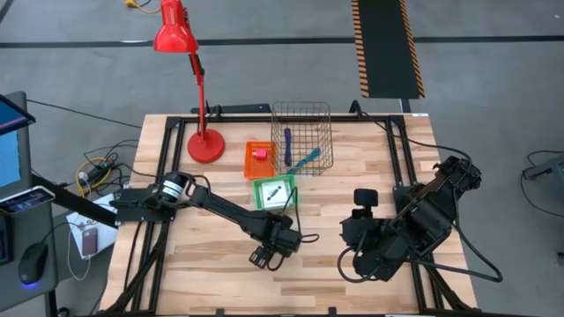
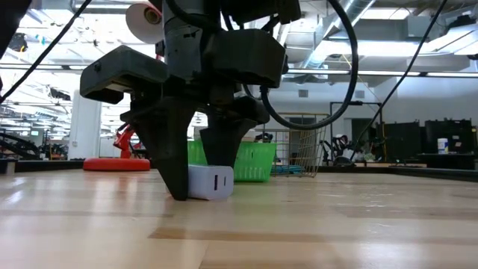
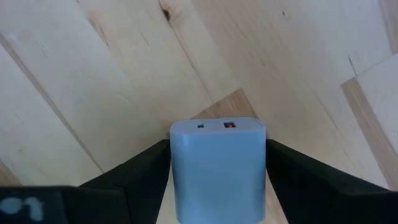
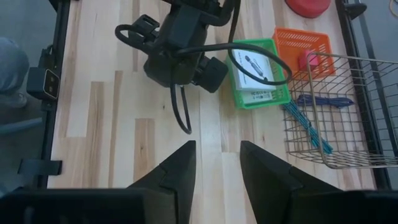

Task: Pick and place items into bin
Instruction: Put the white adaptor into the orange bin

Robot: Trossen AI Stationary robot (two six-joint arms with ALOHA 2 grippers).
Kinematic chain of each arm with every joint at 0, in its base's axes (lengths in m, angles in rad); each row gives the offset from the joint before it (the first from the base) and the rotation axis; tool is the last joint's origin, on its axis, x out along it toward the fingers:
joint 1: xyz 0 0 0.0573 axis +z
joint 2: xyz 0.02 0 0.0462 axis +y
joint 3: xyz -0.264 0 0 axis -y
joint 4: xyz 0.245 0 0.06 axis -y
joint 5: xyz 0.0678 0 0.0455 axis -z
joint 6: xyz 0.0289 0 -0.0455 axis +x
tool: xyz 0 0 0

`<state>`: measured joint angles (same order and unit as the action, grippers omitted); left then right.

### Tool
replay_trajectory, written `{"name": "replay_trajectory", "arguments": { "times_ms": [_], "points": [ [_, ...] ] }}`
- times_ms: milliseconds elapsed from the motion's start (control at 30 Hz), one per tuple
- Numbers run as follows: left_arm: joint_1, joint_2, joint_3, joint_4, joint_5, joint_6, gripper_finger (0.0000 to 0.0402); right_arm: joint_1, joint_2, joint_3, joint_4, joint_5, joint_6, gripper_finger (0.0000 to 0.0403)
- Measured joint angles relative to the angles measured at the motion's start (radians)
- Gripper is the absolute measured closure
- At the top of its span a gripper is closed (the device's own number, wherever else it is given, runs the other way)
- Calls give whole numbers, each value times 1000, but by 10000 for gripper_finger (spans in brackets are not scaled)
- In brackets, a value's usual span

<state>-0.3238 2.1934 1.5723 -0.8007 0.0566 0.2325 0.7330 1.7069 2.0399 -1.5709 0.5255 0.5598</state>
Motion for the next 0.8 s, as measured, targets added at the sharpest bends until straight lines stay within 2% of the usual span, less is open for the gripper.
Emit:
{"name": "replay_trajectory", "arguments": {
  "times_ms": [233, 400, 467, 567, 700, 800],
  "points": [
    [-2, 1, 5, -2, 1, -6, 156, 0, 0, 0, 0, 0, 0, 284],
    [-11, -3, 6, -18, 2, -26, 215, 0, 0, 0, 0, 0, 0, 284],
    [-14, -5, 6, -21, 5, -34, 223, 0, 0, 0, 0, 0, 0, 284],
    [-14, -13, 36, -74, 16, -53, 223, 0, 0, 0, 0, 0, 0, 284],
    [-18, -25, 80, -227, 63, -83, 223, 0, 0, 0, 0, 0, 0, 284],
    [-19, -55, 136, -314, 56, -98, 223, 0, 0, 0, 0, 0, 0, 284]
  ]
}}
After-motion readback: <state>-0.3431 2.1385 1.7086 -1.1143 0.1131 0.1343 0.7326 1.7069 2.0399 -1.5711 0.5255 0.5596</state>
